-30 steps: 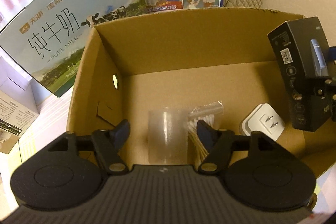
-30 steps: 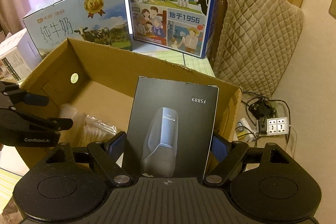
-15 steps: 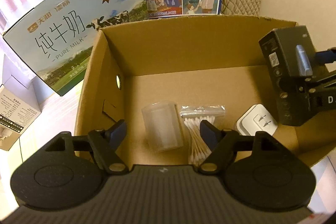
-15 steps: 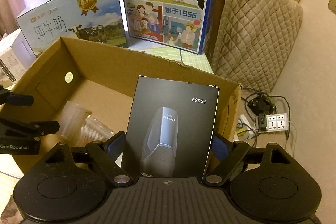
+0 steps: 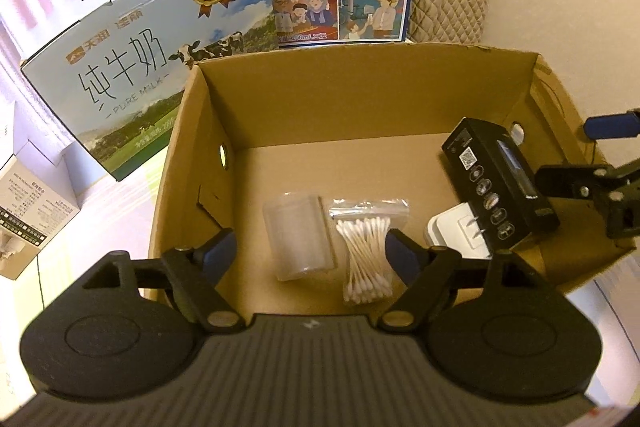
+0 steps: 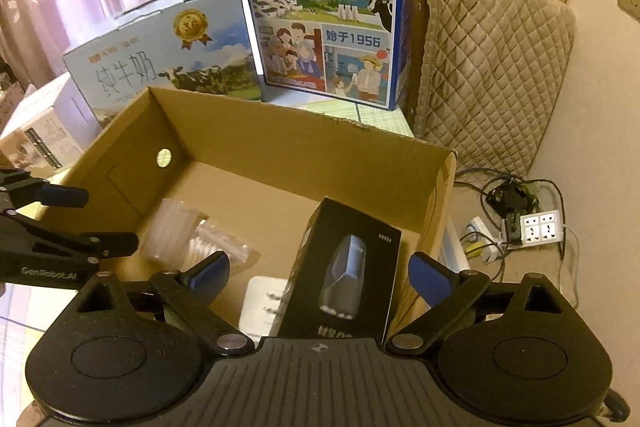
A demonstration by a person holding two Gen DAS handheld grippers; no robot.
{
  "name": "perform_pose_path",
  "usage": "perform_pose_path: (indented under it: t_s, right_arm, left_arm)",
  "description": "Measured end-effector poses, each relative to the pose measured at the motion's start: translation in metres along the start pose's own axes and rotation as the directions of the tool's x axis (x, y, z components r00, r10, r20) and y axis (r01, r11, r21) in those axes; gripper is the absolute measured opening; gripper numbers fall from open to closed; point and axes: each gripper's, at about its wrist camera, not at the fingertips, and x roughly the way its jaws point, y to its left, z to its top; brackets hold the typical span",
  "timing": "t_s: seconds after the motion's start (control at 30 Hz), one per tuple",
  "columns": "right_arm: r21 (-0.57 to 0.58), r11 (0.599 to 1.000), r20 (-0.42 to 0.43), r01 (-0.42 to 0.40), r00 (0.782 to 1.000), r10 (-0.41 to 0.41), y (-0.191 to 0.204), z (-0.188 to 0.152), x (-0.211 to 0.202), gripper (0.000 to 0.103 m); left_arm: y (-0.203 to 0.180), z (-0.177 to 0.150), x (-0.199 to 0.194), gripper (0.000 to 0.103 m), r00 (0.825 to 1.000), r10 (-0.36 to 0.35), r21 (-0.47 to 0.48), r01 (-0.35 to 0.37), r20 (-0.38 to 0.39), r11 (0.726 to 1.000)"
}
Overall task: Organize objects
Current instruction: 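Lower the cup and FLYCO box into the box and open both tools, then withdraw both tools toward the foil bag and red figurine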
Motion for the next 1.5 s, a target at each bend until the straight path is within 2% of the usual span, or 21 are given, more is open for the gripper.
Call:
perform_pose_path:
  t_s: [0.37,0.67,1.2,1.5]
  right_arm:
    - [0.021,0.999,0.047,-0.049,0.998,0.048,0.008,-0.02,-0.046,0.095]
    - [0.043,0.995,0.108,-0.089,0.991,0.084,0.014,-0.037,-0.088,0.095]
    - [0.028,0.988,0.14,-0.154,0.979,0.149,0.032,-0.093,-0.146,0.095]
    - [0.061,0.981,0.113,-0.182,0.978,0.174,0.031,-0.126,-0.16,0.095]
  left_arm:
    - [0.0,-0.01,-0.038,0.079,0.999,-0.019,-0.043,0.021,0.038,0.999]
    - [-0.004,-0.031,-0.085,0.081,0.996,-0.015,-0.078,0.022,0.084,0.997]
    - [-0.009,-0.104,-0.171,0.082,0.985,0.032,-0.155,-0.005,0.169,0.988]
    - [-0.012,-0.157,-0.19,0.083,0.99,0.051,-0.213,-0.022,0.129,0.977]
